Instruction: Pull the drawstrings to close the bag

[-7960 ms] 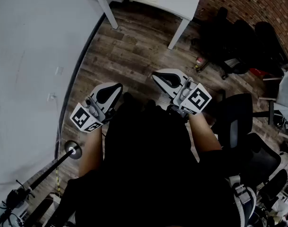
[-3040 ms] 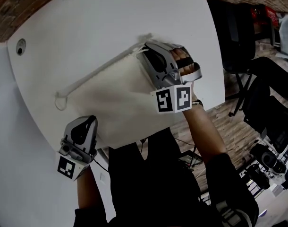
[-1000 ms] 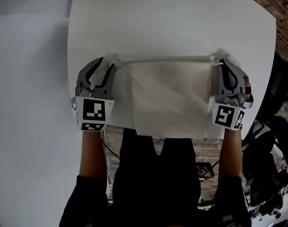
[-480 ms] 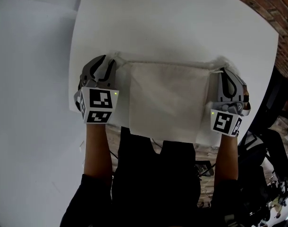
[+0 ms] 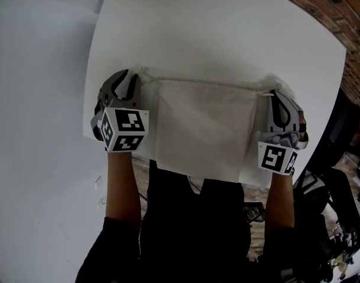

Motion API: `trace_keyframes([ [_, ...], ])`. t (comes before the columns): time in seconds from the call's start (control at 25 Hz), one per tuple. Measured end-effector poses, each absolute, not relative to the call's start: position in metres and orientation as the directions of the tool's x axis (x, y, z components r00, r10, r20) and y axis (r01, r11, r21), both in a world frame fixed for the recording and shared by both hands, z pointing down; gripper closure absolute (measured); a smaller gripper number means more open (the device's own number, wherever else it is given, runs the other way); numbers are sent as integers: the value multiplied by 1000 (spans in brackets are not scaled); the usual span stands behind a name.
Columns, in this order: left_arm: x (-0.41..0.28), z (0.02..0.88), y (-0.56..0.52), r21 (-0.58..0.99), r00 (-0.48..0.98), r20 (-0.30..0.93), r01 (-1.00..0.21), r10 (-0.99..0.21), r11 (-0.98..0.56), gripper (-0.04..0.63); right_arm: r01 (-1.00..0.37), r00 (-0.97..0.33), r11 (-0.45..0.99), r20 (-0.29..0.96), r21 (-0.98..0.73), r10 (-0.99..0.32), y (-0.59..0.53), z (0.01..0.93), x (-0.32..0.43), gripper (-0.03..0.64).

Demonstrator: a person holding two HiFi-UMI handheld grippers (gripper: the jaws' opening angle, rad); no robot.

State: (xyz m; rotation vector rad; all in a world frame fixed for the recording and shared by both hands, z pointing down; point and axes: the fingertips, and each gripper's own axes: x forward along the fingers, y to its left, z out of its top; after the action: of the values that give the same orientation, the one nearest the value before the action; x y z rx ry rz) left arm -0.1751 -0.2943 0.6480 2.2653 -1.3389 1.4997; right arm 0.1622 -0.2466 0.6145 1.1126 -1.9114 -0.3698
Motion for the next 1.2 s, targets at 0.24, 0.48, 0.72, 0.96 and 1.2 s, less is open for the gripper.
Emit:
trace_keyframes([
  [0.24,-172,653,-297,-347,120,791,-719,-600,-602,569,-548,-230,559,531,622,-816,-245,614,160,603],
  [0.48,-174,652,-303,-319,153,761,-758,-630,-569,572,-560,-229,554,527,616,-818,-240,613,164,603],
  [0.72,-175,648,-304,-349,173,679,-779,-713,-521,572,-619,-234,509,478,598,-847,-243,603,169,605],
  [0.96,-171,613,-314,-377,223,511,-810,-830,-450,575,-680,-217,447,423,581,-880,-233,586,166,606],
  [1.2,-167,569,-316,-291,281,398,-864,-873,-411,575,-756,-203,350,311,553,-929,-226,537,173,606],
])
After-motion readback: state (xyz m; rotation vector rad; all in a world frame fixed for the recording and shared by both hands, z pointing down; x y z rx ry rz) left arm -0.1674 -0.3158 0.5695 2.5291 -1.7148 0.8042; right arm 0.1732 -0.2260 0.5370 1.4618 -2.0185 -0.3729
